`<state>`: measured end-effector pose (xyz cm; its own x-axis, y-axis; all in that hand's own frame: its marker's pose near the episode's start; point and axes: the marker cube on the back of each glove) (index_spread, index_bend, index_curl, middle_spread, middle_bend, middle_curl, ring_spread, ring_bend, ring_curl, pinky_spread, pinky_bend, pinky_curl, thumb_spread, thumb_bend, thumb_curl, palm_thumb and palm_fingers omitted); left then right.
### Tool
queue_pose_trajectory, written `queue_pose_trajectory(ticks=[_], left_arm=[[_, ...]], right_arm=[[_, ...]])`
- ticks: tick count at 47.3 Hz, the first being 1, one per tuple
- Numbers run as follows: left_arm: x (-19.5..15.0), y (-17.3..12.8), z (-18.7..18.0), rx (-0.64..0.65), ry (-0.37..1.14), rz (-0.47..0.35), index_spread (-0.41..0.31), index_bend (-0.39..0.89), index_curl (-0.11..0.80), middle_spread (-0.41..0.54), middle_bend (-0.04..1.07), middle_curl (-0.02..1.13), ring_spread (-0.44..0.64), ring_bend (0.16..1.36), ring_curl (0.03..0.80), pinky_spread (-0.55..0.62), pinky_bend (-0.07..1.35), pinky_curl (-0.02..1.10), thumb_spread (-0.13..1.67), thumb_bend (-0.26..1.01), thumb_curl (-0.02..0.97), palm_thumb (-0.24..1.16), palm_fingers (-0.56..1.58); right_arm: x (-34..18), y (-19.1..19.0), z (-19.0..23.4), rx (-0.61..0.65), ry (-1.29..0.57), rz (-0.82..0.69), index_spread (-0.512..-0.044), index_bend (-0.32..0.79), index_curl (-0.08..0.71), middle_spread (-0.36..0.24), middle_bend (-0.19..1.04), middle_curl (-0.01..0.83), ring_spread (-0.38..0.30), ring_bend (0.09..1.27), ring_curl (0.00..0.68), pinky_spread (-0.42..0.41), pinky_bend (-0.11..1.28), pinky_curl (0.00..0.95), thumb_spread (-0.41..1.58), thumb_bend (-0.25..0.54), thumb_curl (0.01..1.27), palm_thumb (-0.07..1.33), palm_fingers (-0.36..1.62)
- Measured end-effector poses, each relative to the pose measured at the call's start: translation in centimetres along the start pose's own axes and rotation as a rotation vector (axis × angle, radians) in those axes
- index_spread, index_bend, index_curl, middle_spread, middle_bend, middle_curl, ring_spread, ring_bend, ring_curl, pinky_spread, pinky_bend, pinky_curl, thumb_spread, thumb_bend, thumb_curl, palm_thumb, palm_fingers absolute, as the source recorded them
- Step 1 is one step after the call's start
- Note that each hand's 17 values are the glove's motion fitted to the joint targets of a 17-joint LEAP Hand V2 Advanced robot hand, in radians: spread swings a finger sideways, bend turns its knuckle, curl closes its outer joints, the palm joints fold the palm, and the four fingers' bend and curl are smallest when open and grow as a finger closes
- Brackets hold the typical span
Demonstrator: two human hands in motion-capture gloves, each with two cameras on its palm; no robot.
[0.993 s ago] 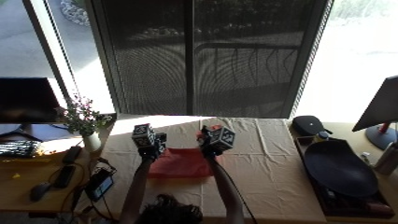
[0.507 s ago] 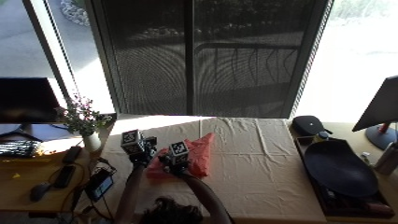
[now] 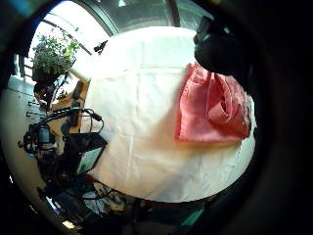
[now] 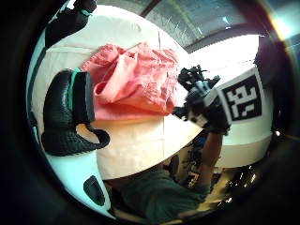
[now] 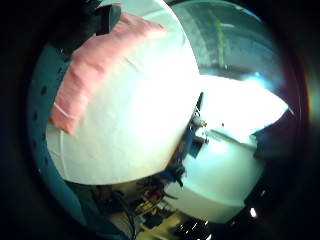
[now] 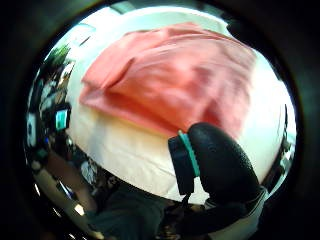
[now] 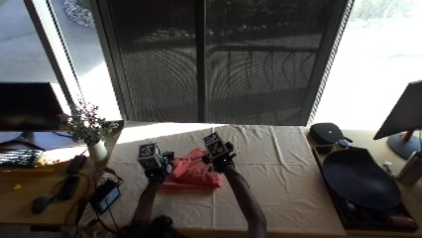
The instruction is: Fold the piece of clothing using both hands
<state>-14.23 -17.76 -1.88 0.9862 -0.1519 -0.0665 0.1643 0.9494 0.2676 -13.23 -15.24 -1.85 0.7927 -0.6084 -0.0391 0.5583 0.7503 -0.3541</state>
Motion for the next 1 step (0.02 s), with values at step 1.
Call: queue_pose_trajectory(ticks=[1], left_arm=[[0.12,0.24,-1.23,0.031,-0.023,0.000,-0.166,0.14,0.328,-0.129,0.18,0.40,0.02,0.39,0.337,0.06,0.42,0.38,1.45,0.02,0.327,0.62,0.65]], right_arm=[[0.83,0.56,-0.04,-0.032,0.034,0.079,-0.346,0.15,0.282,-0.154,0.18,0.344,0.028,0.27,0.305,0.104,0.58,0.329,1.21,-0.032,0.40,0.49,0.34]])
